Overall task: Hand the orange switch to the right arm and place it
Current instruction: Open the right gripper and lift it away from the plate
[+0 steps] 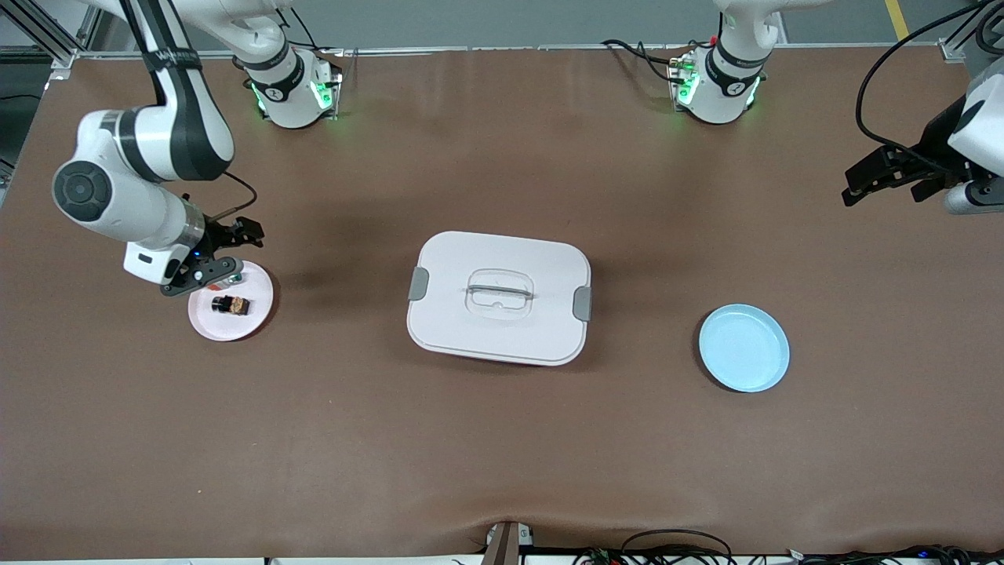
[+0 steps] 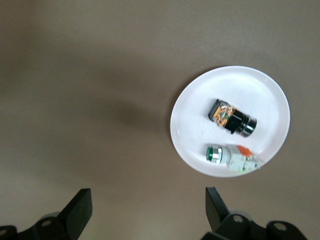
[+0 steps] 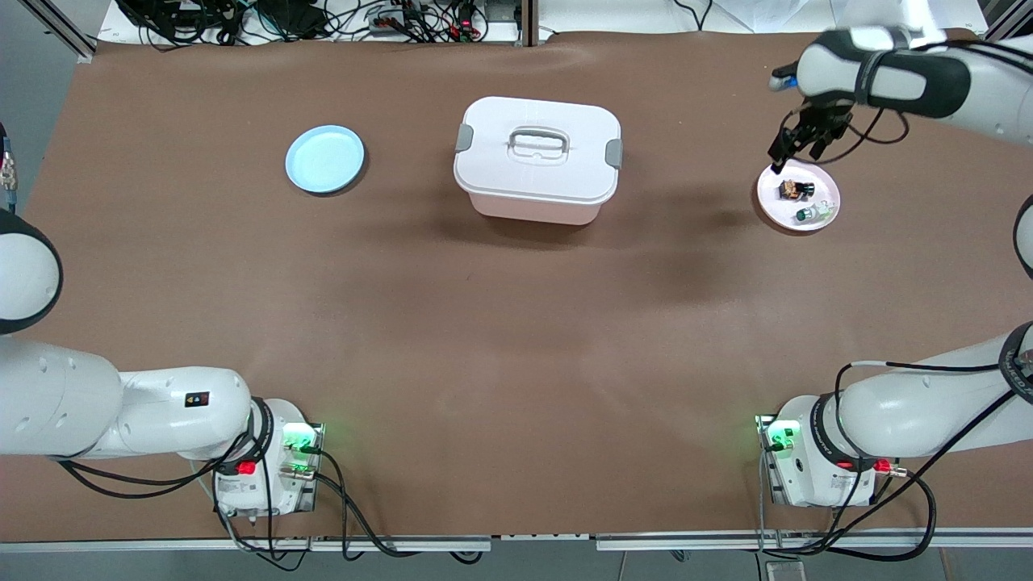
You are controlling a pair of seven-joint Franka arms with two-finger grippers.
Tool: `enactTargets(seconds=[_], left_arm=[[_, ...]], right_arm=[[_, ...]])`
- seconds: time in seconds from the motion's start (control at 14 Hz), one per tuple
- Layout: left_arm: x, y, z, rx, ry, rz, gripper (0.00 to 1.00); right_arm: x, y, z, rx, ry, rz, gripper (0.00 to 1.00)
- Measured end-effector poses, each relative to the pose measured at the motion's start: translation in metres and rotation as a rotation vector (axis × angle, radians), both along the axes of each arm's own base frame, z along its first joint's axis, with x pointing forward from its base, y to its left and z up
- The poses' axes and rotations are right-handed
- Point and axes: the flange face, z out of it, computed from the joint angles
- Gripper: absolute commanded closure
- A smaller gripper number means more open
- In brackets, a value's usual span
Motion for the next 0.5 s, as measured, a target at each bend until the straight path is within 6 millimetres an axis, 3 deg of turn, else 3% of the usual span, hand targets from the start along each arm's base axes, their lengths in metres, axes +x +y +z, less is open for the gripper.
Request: enactTargets(seconds=[0.21,0.5], left_arm=[[0.000,0.000,0.004,-0.001,-0.009,-0.001,0.00],[0.000,0.000,0.005,-0.001,-0.011,-0.001,0.00]], right_arm=[[0.011,-0.008,0.048,-0.008,0.034,-0.041,0.00],[0.010,-0.024,0.081,-0.033,0.104,-0.151,0.00]])
